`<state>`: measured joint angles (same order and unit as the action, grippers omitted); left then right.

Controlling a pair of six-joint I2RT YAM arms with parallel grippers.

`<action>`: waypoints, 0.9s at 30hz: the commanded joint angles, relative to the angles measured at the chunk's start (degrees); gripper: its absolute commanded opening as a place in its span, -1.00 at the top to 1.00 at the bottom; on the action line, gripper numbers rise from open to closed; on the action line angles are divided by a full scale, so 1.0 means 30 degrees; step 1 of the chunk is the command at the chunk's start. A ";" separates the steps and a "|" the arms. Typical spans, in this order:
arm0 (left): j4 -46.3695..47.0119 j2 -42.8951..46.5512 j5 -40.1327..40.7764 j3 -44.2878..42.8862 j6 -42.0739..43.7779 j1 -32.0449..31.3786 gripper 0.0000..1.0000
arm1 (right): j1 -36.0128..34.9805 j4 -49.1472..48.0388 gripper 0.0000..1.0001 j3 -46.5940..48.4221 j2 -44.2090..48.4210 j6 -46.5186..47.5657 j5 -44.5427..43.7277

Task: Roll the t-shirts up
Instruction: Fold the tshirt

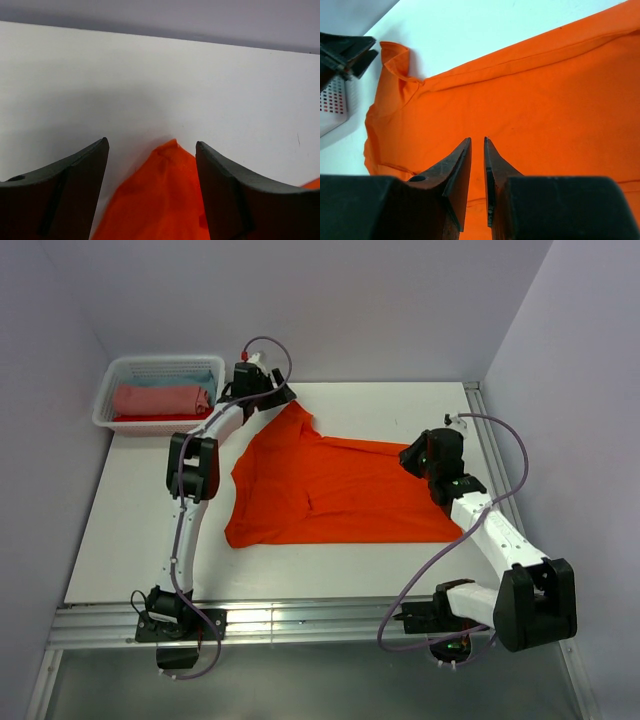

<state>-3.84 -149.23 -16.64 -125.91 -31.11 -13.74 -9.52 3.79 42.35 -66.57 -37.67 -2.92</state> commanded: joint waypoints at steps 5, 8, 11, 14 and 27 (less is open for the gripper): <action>0.1366 -0.1293 -0.2068 -0.1889 -0.0234 0.0008 -0.40 | 0.0331 -0.1821 0.55 -0.0053 0.0070 -0.0363 0.1411; 0.1337 -0.1263 -0.2128 -0.1800 -0.0146 0.0009 -0.33 | 0.0419 -0.1908 0.55 -0.0141 -0.0164 -0.0451 0.1617; 0.1337 -0.1438 -0.2215 -0.2004 -0.0059 0.0038 -0.23 | 0.0565 -0.2026 0.55 -0.0288 -0.0282 -0.0539 0.1793; 0.1337 -0.1760 -0.2828 -0.2413 0.0117 0.0038 -0.04 | 0.0682 -0.1997 0.56 -0.0317 -0.0312 -0.0568 0.1939; 0.2505 -0.1618 -0.3793 -0.1720 -0.0318 0.0272 0.99 | 0.1414 -0.0976 0.58 0.0529 -0.1861 -0.1239 0.1591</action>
<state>-1.43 -156.07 -25.50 -132.66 -30.79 -13.45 -6.33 -0.27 41.67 -70.39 -39.88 3.92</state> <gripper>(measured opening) 0.014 0.216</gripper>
